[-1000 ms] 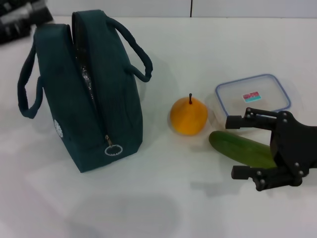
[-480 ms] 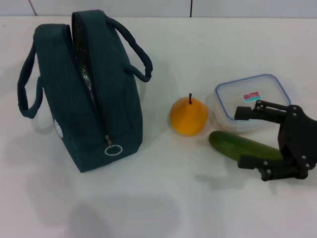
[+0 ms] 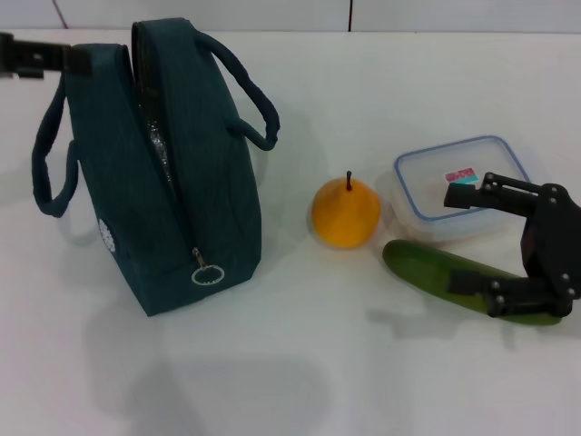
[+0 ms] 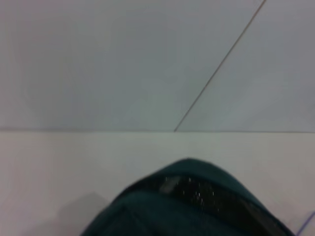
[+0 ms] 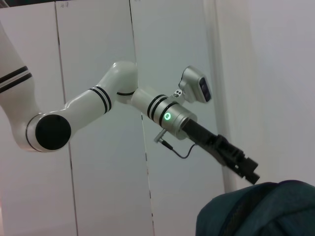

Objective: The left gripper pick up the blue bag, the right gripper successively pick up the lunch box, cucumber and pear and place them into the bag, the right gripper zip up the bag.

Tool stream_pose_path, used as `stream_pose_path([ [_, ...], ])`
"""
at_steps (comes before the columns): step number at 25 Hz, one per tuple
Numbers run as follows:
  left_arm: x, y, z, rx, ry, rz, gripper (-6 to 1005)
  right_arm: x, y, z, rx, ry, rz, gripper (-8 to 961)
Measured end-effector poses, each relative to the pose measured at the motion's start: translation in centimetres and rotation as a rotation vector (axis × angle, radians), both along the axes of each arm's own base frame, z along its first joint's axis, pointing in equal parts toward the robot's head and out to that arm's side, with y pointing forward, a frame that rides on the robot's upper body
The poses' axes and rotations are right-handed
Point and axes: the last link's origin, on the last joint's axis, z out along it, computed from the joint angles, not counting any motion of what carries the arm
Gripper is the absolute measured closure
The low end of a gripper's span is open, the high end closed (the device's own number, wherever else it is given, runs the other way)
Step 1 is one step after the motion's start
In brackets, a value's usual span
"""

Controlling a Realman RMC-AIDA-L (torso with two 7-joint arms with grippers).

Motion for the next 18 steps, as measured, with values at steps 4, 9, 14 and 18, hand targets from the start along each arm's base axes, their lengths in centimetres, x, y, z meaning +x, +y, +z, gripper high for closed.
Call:
stream_pose_path([
  [4,-0.1,-0.4,-0.9,-0.028,-0.045,0.055,132,0.3,-0.1,0.1,0.005,-0.006,-0.007,80],
  [9,-0.1,-0.7,-1.9,-0.050,-0.076,0.067,136,0.3,0.0,0.1,0.011,-0.012,-0.012,81],
  [14,0.1,-0.7,-3.3,-0.106,-0.080,0.064,140,0.4,0.1,0.1,0.020,-0.015,-0.009,81],
  [18,-0.3,-0.6,-4.2,-0.149,-0.056,0.087,143,0.5,0.0,0.0,0.019,-0.013,-0.012,81],
])
